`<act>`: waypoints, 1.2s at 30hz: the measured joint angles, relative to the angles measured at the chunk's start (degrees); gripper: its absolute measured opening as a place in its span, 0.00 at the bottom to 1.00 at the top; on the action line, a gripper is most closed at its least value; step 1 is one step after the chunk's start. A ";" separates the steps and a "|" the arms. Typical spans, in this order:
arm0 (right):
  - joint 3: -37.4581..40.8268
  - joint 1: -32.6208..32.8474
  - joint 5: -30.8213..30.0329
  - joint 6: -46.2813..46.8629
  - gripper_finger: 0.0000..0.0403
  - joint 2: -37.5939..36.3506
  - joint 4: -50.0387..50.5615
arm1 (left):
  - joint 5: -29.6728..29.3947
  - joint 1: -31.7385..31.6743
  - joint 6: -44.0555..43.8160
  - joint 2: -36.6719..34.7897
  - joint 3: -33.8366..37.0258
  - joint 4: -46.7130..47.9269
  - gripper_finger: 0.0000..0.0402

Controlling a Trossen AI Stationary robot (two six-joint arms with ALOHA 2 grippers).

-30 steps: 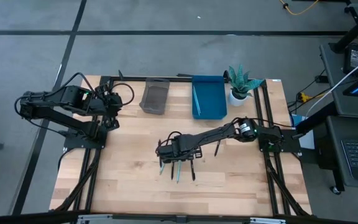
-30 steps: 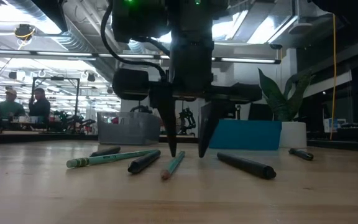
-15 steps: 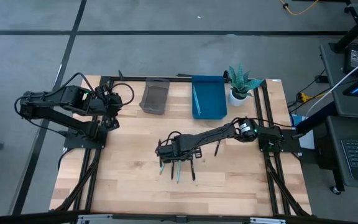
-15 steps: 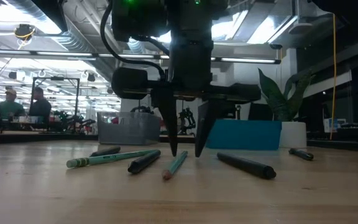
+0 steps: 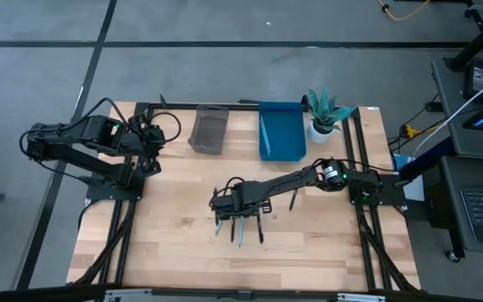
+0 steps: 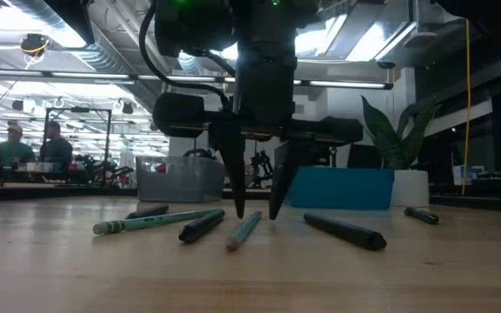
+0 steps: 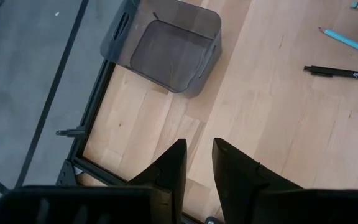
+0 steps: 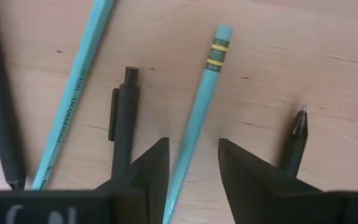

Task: Sort pens & pencils
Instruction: Put the right light blue pencil into the blue bin

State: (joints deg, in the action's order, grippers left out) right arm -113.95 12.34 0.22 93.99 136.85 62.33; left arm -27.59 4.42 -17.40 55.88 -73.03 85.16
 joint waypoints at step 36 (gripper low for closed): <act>-0.11 0.17 4.47 -0.08 0.16 2.21 -1.38 | 0.00 -0.01 0.06 -0.02 -0.02 -0.45 0.18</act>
State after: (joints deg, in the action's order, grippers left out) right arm -114.06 12.51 4.69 93.91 139.06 60.95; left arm -27.59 4.40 -17.34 55.86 -73.06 84.71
